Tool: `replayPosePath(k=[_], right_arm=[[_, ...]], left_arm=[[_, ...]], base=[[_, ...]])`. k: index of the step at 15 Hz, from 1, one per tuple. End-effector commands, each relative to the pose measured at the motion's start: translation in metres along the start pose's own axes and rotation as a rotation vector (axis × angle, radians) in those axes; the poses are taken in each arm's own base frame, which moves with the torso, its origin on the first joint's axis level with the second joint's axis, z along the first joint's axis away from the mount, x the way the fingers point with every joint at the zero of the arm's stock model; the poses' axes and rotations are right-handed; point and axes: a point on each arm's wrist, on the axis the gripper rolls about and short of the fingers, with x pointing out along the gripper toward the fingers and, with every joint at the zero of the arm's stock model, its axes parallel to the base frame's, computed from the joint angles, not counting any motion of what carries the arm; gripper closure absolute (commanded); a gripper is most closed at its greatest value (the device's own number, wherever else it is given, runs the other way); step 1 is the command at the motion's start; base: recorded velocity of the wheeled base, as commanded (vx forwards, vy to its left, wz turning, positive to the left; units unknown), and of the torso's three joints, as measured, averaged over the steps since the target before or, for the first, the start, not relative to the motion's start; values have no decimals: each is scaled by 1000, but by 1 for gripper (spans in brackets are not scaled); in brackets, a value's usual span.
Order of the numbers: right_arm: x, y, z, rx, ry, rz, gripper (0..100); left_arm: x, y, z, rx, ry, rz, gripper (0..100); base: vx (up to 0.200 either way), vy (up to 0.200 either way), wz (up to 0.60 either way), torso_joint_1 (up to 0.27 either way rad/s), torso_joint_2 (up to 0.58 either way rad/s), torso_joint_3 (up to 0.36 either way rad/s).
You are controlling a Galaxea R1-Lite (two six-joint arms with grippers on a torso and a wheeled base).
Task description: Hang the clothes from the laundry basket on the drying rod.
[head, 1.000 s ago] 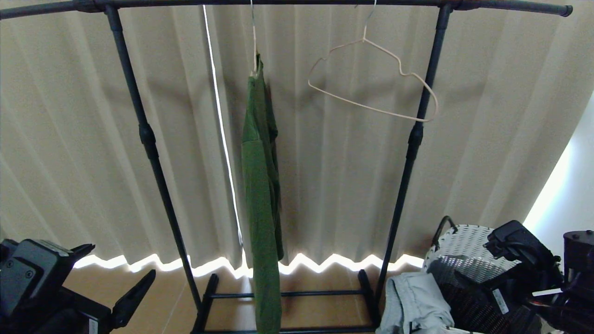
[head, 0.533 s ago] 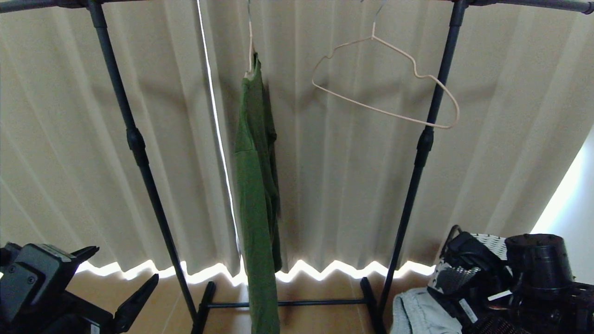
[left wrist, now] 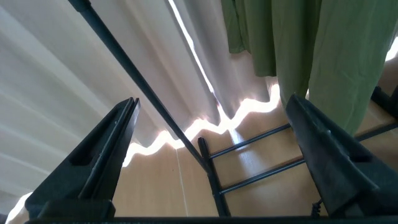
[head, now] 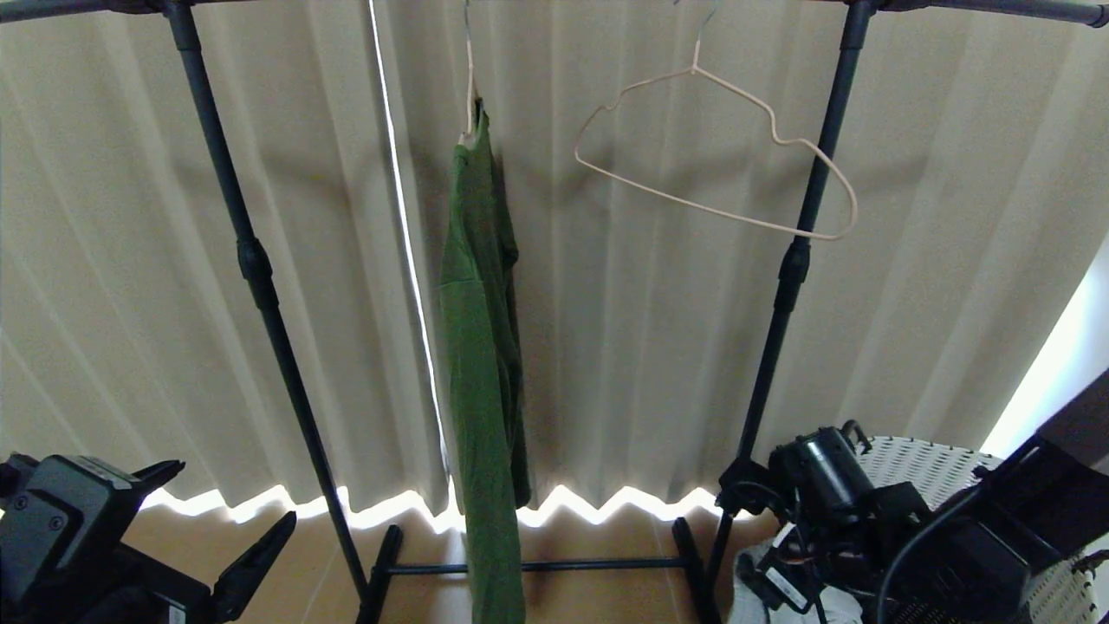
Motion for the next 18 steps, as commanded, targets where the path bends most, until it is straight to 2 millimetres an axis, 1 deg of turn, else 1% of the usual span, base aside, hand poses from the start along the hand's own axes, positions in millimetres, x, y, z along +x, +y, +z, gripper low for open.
replayPosePath(k=[1,4,6,8,9,12,14,15,18], right_arm=[[24,4,13,-19,61,-28,0],[41,3,11,-15,113,-75,0],[47,0,12,-5,126,-82,0],[48,-2,11,-3,136,-96,0],[50,-7,8,5,163,-149,0],[50,-14,3,22,187,-186,0],[51,-14,-1,15,214,-198,0],[51,-13,-4,11,225,-196,100],[48,-15,-2,21,208,-201,100]], left_arm=[[0,0,0,1,3,0,0],[1,0,0,1,4,-2,0],[1,0,0,1,4,-1,0],[1,0,0,1,4,-2,0],[1,0,0,1,4,-2,0],[1,0,0,2,5,-2,0],[1,0,0,2,5,-2,0],[1,0,0,1,4,-2,0],[1,0,0,1,6,-1,0]], base=[[0,0,0,0,0,0],[0,0,0,0,0,0],[0,0,0,0,0,0],[0,0,0,0,0,0],[0,0,0,0,0,0],[0,0,0,0,0,0],[0,0,0,0,0,0],[0,0,0,0,0,0],[0,0,0,0,0,0]])
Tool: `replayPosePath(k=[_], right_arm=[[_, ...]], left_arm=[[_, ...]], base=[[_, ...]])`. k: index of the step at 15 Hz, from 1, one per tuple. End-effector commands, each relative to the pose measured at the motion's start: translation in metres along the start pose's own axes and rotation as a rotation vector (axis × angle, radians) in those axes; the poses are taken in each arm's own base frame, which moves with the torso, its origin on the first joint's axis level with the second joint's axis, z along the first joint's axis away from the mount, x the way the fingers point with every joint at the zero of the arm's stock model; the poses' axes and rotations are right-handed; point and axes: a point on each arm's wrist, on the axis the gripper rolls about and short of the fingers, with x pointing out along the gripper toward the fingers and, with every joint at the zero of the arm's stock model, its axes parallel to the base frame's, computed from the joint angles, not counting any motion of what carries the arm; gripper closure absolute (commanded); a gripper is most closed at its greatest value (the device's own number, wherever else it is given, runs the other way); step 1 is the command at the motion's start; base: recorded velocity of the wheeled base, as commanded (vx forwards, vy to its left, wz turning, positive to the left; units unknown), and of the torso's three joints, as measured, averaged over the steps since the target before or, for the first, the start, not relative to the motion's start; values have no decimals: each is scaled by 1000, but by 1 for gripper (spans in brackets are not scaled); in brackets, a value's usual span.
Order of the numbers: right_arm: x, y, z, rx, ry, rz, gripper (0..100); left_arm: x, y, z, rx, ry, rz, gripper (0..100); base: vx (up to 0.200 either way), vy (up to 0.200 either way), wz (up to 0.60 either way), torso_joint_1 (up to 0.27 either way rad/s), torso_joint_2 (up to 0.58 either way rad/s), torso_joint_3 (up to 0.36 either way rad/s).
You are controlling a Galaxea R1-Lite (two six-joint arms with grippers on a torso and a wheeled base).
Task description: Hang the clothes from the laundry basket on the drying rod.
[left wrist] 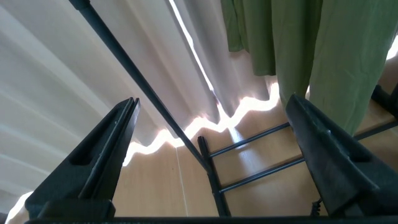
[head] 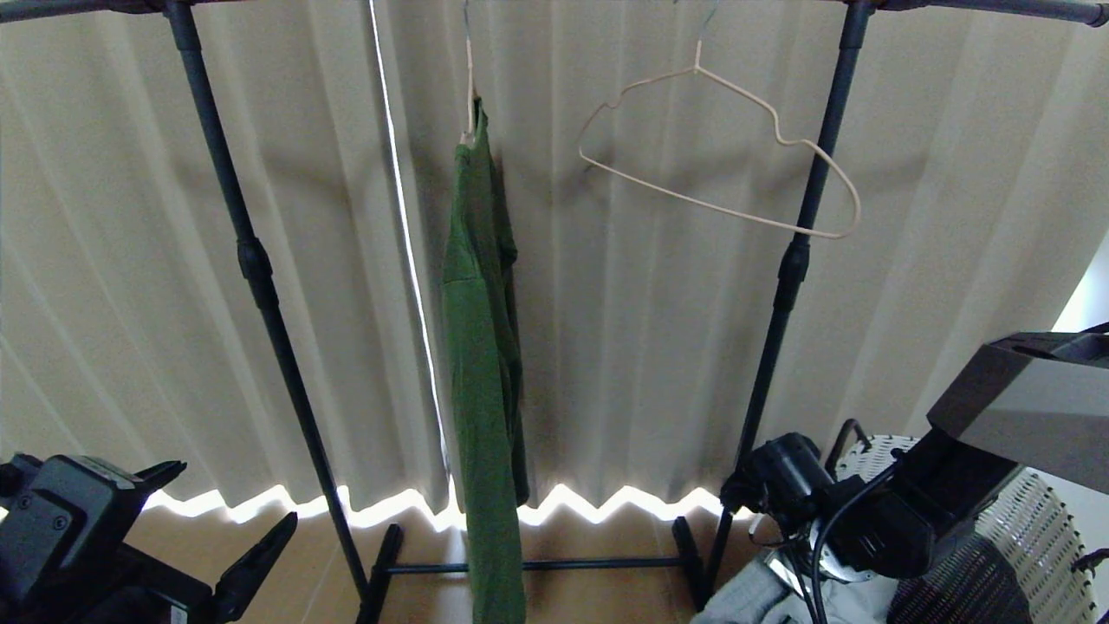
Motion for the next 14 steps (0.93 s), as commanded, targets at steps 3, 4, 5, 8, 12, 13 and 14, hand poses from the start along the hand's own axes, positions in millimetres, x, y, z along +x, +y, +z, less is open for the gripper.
replayPosePath(k=[3,4,5,8,12,13,14], right_arm=[[-22,-13,0,58,-70,-12,100],[-42,-23,-3,102,-123,-24,100],[-68,-36,-9,147,-196,-39,100],[-128,-66,-24,257,-405,-78,100],[-181,-91,-28,310,-679,20,100],[-193,-98,-28,326,-736,18,100],[-199,-102,-27,337,-761,10,100]], left_arm=[[0,0,0,-2,1,1,0],[0,0,0,-1,2,1,0],[0,0,0,-1,2,1,0],[-1,0,0,-1,-3,0,0],[4,-3,-1,18,18,-19,0],[1,-4,-6,24,32,-24,0],[0,-5,-8,32,36,-27,0]], base=[[0,0,0,0,0,0],[0,0,0,0,0,0],[0,0,0,0,0,0],[0,0,0,0,0,0],[0,0,0,0,0,0],[0,0,0,0,0,0],[-200,0,0,2,7,2]])
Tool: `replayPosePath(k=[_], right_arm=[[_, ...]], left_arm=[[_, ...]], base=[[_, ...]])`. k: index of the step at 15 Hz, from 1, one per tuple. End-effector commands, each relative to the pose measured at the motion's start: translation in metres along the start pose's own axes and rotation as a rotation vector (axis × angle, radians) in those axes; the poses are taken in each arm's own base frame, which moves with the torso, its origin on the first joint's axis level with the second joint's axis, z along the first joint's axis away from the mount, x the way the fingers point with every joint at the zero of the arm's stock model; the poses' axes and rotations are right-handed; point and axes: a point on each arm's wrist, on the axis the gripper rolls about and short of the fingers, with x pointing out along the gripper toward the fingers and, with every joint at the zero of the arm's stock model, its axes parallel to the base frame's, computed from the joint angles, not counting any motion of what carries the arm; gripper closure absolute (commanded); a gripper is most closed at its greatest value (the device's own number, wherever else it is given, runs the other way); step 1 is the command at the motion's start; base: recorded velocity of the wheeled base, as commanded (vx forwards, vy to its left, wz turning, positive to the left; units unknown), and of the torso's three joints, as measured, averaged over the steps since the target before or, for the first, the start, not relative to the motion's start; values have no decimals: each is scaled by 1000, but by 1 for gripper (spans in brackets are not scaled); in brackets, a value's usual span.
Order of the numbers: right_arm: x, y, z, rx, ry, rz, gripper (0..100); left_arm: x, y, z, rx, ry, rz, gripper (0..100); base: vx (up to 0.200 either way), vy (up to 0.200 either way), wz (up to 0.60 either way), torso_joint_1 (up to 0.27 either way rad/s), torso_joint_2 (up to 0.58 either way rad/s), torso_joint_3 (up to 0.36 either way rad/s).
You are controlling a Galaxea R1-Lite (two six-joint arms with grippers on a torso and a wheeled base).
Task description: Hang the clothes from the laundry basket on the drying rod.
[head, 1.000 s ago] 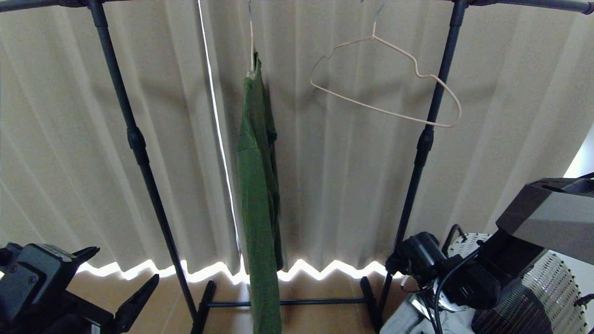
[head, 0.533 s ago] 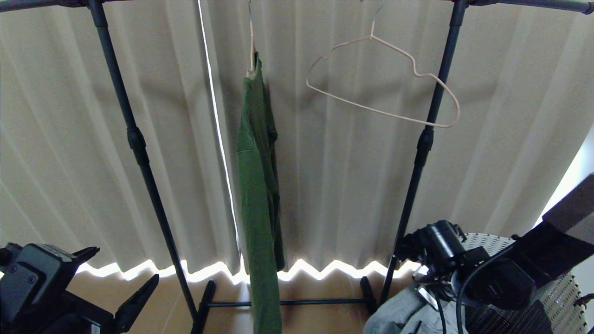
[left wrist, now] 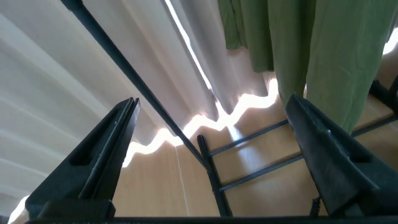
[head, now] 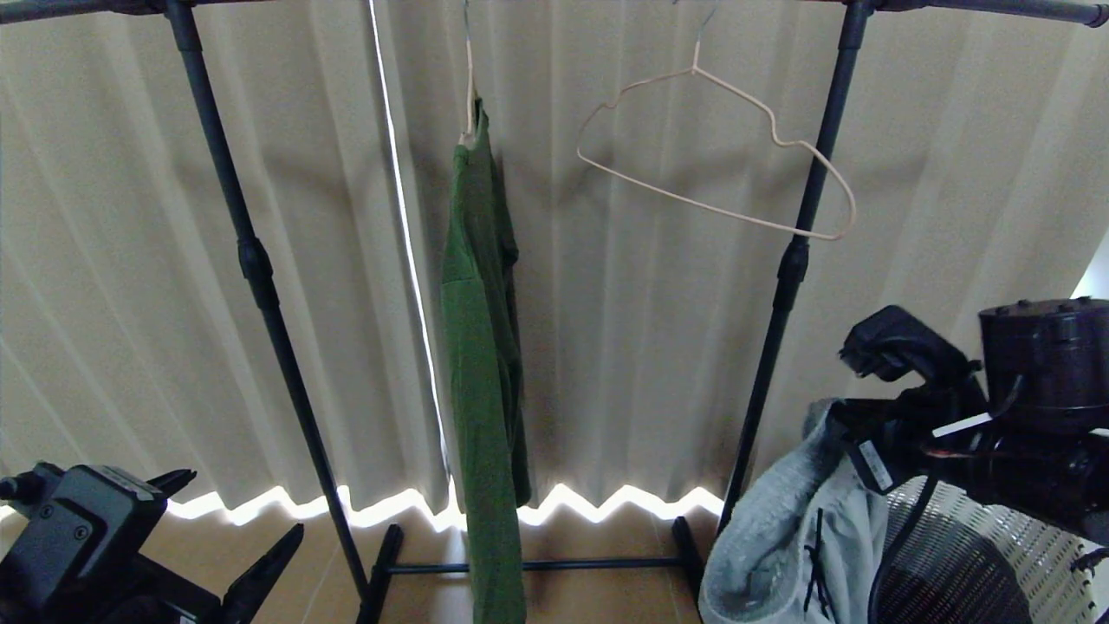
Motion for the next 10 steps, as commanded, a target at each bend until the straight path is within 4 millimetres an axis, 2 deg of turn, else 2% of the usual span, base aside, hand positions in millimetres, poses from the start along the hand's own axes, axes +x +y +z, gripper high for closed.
replayPosePath(k=[1,8,10], right_arm=[[-29,-13,19,39,-132,-31,100],[-30,-19,37,44,-179,-44,100],[-30,-19,42,46,-191,-45,100]], left_arm=[[-2,-1,-3,11,10,-5,0],[-3,-1,-3,12,2,-1,0],[-3,-1,-3,14,1,-6,0]], base=[[-200,0,0,-2,-2,2],[-200,0,0,4,1,3],[0,0,0,0,0,0]])
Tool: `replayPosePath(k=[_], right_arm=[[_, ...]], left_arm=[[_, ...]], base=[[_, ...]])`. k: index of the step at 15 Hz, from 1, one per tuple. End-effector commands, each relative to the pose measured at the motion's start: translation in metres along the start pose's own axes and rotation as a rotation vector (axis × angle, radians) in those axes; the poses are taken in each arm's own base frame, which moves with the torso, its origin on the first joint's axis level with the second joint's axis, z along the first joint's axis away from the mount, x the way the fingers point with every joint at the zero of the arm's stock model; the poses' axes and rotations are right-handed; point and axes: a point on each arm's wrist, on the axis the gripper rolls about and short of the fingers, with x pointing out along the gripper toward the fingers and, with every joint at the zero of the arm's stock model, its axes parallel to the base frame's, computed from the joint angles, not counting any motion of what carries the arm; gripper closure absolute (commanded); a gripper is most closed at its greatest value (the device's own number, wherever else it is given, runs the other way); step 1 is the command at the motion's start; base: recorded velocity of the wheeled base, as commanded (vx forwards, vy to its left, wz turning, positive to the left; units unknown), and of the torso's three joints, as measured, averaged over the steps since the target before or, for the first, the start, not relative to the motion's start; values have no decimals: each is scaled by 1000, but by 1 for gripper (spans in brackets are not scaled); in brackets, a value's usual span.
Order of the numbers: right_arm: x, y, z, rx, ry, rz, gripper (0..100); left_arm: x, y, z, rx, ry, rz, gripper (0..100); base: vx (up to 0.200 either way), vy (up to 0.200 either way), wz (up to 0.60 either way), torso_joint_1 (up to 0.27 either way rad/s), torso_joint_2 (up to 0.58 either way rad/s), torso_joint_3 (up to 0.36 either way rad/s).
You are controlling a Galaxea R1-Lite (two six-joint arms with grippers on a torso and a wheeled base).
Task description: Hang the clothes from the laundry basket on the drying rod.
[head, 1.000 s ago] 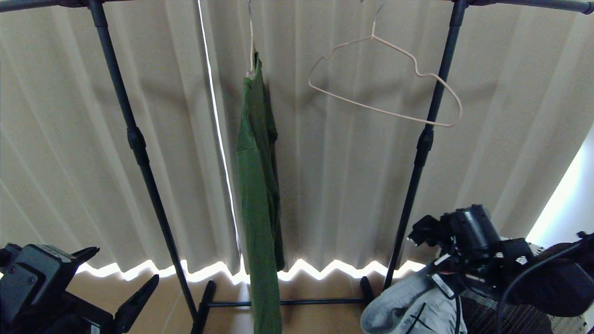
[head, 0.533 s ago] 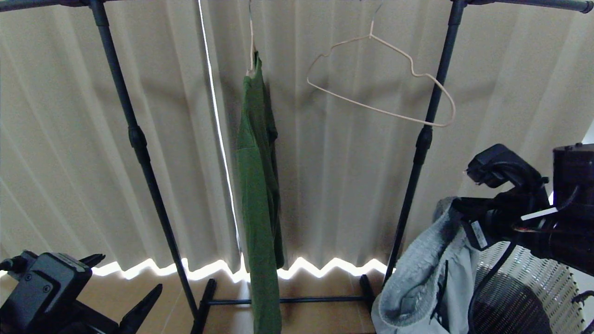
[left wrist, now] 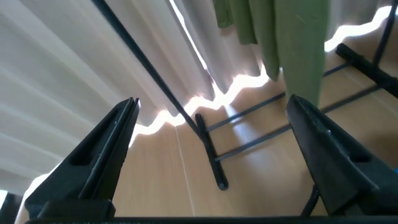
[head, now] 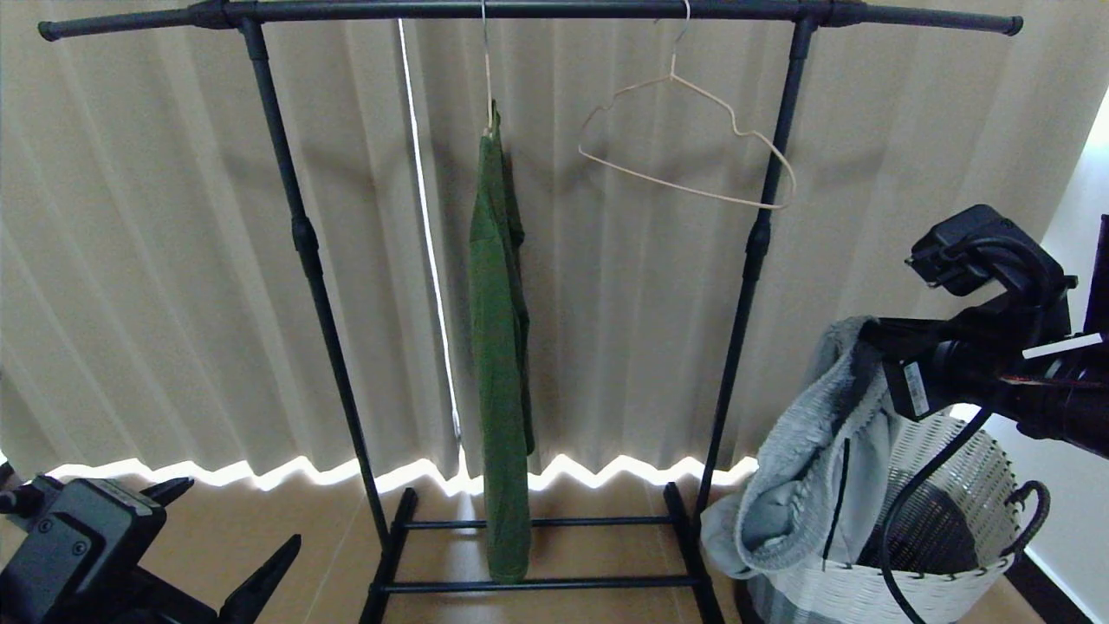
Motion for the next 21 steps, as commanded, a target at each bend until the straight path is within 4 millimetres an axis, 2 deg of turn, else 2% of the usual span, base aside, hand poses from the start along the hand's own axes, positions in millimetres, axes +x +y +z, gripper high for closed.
replayPosePath(k=[1,3,6,8,10,11,12,14,15,16,18,20,21], right_arm=[[2,1,7,2,-21,3,100],[3,3,11,4,-39,16,100],[-2,7,17,4,-85,90,100],[-10,22,32,2,-155,195,100],[-14,31,40,25,-196,243,100],[-17,38,49,49,-249,289,100],[-16,43,54,51,-275,317,100],[-20,49,59,55,-312,342,100],[-21,50,60,56,-321,345,100],[-27,55,63,58,-351,369,100],[-31,61,64,53,-365,405,100],[-38,63,65,49,-387,447,100],[-47,64,67,45,-415,499,100]], left_arm=[[-1,-4,0,19,-9,-29,0],[-2,-8,3,59,-35,-69,0],[2,-21,21,78,-110,-188,0],[19,-37,42,102,-147,-315,0],[27,-56,56,126,-177,-406,0],[32,-74,66,131,-186,-480,0],[34,-89,72,129,-192,-548,0],[39,-106,79,138,-209,-656,0],[41,-107,80,138,-212,-666,0],[51,-116,92,113,-234,-719,0],[58,-130,111,-15,-233,-760,0],[67,-139,121,-85,-220,-770,0],[83,-147,121,-100,-191,-753,0]], base=[[0,0,0,0,0,0],[0,0,0,0,0,0],[0,0,0,0,0,0],[0,0,0,0,0,0],[0,0,0,0,0,0],[0,0,0,0,0,0],[0,0,0,0,0,0],[0,0,0,0,0,0],[0,0,0,0,0,0],[0,0,0,0,0,0],[0,0,0,0,0,0],[0,0,0,0,0,0],[0,0,0,0,0,0]])
